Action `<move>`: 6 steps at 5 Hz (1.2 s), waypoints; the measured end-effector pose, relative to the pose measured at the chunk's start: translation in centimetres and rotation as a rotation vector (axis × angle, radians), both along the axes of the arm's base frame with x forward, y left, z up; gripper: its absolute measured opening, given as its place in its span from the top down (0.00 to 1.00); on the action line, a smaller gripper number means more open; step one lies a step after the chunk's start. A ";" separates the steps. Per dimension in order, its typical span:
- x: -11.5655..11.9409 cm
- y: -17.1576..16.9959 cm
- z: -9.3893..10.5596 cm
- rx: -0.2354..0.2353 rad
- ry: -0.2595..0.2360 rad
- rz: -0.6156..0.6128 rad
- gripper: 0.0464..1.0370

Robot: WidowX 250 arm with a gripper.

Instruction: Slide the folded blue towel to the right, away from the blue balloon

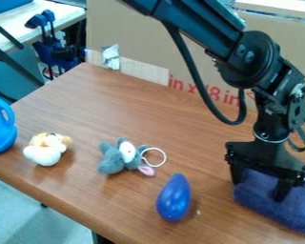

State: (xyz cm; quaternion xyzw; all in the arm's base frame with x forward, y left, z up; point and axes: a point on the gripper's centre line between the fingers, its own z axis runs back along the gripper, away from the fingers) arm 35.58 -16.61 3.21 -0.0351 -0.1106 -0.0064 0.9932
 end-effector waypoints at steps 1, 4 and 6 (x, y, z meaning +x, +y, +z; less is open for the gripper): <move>1.2 0.1 0.3 -0.024 -0.061 0.029 0.04; 7.0 1.6 1.9 -0.149 -0.140 0.149 0.04; 6.6 1.3 1.9 -0.137 -0.129 0.157 0.04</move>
